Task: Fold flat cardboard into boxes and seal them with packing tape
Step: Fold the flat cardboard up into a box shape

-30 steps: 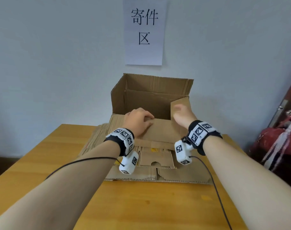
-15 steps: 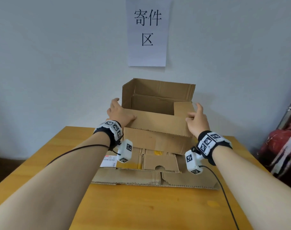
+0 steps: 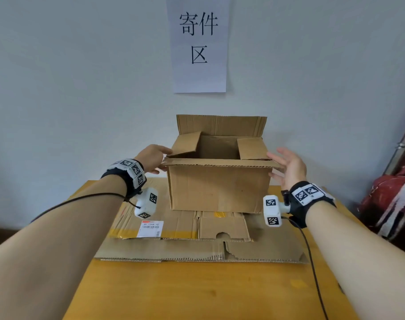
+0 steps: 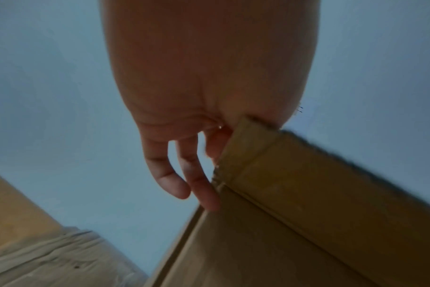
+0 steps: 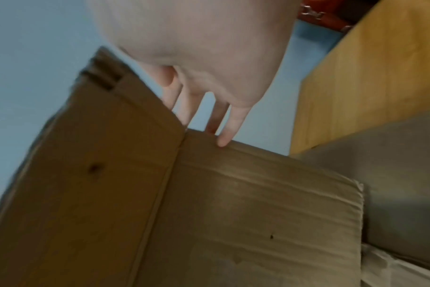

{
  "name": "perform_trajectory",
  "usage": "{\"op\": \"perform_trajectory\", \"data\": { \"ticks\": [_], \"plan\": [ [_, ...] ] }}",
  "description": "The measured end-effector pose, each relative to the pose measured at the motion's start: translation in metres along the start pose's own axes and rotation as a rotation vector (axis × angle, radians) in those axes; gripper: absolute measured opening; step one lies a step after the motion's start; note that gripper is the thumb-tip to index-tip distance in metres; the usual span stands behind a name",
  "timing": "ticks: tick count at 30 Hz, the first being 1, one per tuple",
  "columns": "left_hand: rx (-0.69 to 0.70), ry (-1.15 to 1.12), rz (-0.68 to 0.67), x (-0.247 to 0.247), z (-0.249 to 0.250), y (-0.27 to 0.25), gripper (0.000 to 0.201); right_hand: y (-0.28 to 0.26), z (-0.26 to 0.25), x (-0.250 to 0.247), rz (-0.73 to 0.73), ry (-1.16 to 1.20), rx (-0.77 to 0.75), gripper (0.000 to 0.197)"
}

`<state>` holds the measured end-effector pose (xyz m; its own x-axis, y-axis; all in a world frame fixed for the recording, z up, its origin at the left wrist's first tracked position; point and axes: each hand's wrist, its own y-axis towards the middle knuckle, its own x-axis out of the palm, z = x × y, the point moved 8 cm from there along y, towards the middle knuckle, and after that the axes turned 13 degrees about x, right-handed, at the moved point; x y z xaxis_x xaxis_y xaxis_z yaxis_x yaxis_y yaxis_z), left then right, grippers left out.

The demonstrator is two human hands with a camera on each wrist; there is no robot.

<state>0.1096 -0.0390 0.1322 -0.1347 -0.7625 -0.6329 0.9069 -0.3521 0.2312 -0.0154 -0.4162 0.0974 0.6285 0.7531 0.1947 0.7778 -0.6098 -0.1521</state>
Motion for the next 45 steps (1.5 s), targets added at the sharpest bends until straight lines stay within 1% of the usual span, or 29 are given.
{"op": "perform_trajectory", "data": {
  "ticks": [1,3,6,8,9,10,12,14,16,17,18,19,20,23,25,26,29,31,32,34,38,41,43,45],
  "plan": [
    [0.008,0.024,-0.018,-0.003,-0.004,-0.001,0.061,0.0,0.002,-0.002,-0.004,0.046,0.008,0.031],
    [0.038,0.043,-0.059,-0.006,-0.01,-0.002,0.065,-0.001,0.002,-0.002,-0.017,0.003,-0.042,0.015],
    [0.08,0.044,-0.113,-0.006,-0.015,-0.005,0.055,-0.003,0.004,-0.001,-0.012,-0.155,-0.128,0.023],
    [0.096,0.035,-0.129,-0.005,-0.016,-0.006,0.042,-0.002,0.005,-0.002,-0.016,-0.201,-0.128,0.032],
    [0.092,0.025,-0.124,-0.004,-0.016,-0.007,0.037,-0.001,0.006,-0.002,-0.02,-0.209,-0.117,0.03],
    [0.08,0.007,-0.112,-0.003,-0.016,-0.007,0.037,0.001,0.007,-0.002,-0.016,-0.23,-0.11,0.027],
    [0.056,-0.028,-0.056,-0.002,-0.015,-0.004,0.045,0.002,0.003,-0.003,0.046,-0.303,-0.149,0.031],
    [0.058,-0.031,0.059,-0.008,-0.013,0.0,0.047,-0.001,-0.006,-0.002,0.127,-0.36,-0.236,0.033],
    [0.05,-0.01,0.18,-0.014,-0.015,0.004,0.048,-0.004,-0.012,0.003,0.151,-0.353,-0.277,0.028],
    [0.033,0.005,0.227,-0.017,-0.017,0.006,0.049,-0.005,-0.014,0.005,0.164,-0.335,-0.271,0.031],
    [0.011,0.008,0.265,-0.017,-0.021,0.007,0.049,-0.005,-0.014,0.005,0.188,-0.32,-0.257,0.038],
    [-0.007,-0.01,0.29,-0.017,-0.024,0.007,0.05,-0.004,-0.013,0.005,0.211,-0.31,-0.242,0.043],
    [-0.017,-0.048,0.3,-0.014,-0.026,0.008,0.05,-0.002,-0.011,0.003,0.227,-0.293,-0.223,0.045],
    [-0.028,-0.214,0.319,-0.003,-0.029,0.007,0.045,0.004,0.0,0.001,0.226,-0.219,-0.123,0.034],
    [-0.028,-0.263,0.36,-0.001,-0.026,0.005,0.039,0.005,0.001,0.002,0.221,-0.169,-0.077,0.026],
    [-0.022,-0.279,0.395,-0.003,-0.023,0.005,0.037,0.006,-0.001,0.002,0.216,-0.144,-0.072,0.025],
    [-0.03,-0.323,0.486,-0.011,-0.016,0.0,0.034,0.002,-0.009,0.004,0.224,-0.099,-0.074,0.027],
    [-0.038,-0.338,0.517,-0.014,-0.013,-0.004,0.034,-0.001,-0.011,0.003,0.243,-0.045,-0.066,0.036],
    [-0.037,-0.338,0.53,-0.015,-0.01,-0.007,0.034,-0.004,-0.011,0.003,0.247,-0.024,-0.057,0.033],
    [-0.028,-0.335,0.545,-0.018,-0.005,-0.011,0.034,-0.009,-0.013,0.002,0.258,0.007,-0.043,0.026],
    [-0.043,-0.323,0.564,-0.022,-0.007,-0.023,0.037,-0.016,-0.016,-0.002,0.265,0.034,-0.036,0.023],
    [-0.088,-0.374,0.527,-0.014,-0.022,-0.034,0.033,-0.023,-0.014,-0.002,0.27,0.031,-0.049,0.014],
    [-0.124,-0.416,0.507,-0.007,-0.032,-0.041,0.034,-0.026,-0.01,-0.003,0.28,0.011,-0.06,0.015],
    [-0.144,-0.406,0.498,-0.004,-0.039,-0.046,0.038,-0.027,-0.005,-0.003,0.282,-0.038,-0.068,0.021]
  ]
}}
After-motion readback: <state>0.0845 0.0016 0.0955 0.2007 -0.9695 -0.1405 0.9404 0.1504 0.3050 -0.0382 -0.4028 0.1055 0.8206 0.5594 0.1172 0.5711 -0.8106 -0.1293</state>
